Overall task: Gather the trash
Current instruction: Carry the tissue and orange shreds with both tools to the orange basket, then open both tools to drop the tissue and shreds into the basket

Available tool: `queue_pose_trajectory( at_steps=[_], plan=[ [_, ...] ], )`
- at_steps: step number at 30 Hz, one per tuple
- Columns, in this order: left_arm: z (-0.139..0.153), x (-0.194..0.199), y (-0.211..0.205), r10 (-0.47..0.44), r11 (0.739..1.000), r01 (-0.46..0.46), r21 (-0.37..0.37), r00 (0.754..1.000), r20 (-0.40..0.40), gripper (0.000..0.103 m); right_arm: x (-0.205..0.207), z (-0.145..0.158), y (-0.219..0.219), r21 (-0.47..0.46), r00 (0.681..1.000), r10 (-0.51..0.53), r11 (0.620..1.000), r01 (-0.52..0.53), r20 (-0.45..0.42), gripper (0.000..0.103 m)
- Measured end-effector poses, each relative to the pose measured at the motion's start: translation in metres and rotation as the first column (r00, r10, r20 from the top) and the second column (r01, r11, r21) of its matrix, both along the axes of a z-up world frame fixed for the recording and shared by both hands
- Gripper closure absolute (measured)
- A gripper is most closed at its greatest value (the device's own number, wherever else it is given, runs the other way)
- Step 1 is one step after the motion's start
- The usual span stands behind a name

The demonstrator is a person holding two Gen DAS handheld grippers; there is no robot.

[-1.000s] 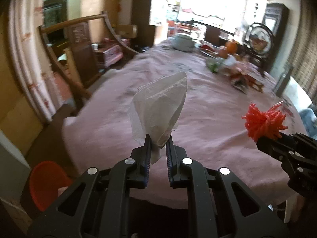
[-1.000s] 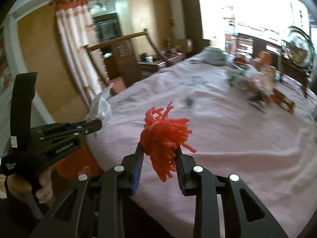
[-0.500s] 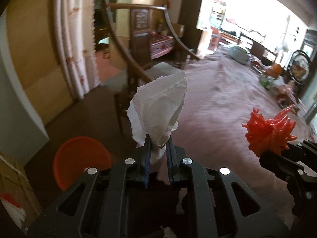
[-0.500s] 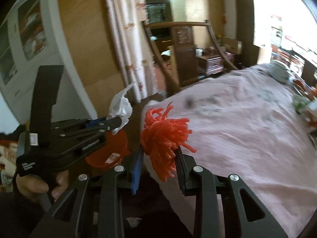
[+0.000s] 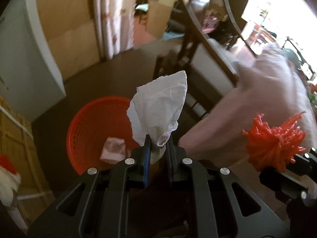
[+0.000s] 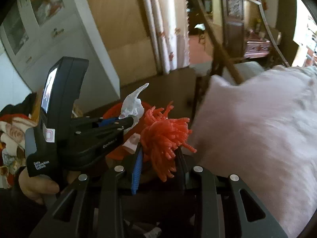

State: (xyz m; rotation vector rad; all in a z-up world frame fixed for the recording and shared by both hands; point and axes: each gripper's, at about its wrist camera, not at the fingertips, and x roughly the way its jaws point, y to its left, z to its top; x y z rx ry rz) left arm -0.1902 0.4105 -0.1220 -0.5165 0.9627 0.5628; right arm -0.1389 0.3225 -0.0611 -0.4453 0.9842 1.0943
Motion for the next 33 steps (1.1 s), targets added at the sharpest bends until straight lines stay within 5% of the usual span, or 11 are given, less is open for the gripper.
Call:
queue_pose_trajectory(
  at_steps=[16,27,29,33],
  plan=[
    [-0.08,-0.032,0.074,0.159,0.981,-0.174,-0.088,0.974,-0.16,0.087,-0.014,-0.092,0.11,-0.155,0.979,0.155,0.972,-0.176,-0.135,0.072],
    [-0.095,-0.026,0.09,0.187,0.973,-0.21,-0.097,0.962,-0.199,0.084,-0.032,-0.129,0.132,-0.187,0.963,0.204,0.954,-0.236,-0.175,0.067],
    [-0.098,-0.025,0.091,0.188,0.972,-0.213,-0.103,0.96,-0.208,0.079,-0.031,-0.133,0.135,-0.191,0.961,0.208,0.951,-0.242,-0.181,0.063],
    [-0.098,-0.028,0.092,0.203,0.968,-0.229,-0.102,0.954,-0.221,0.047,-0.034,-0.135,0.136,-0.202,0.962,0.211,0.949,-0.244,-0.172,0.058]
  ],
)
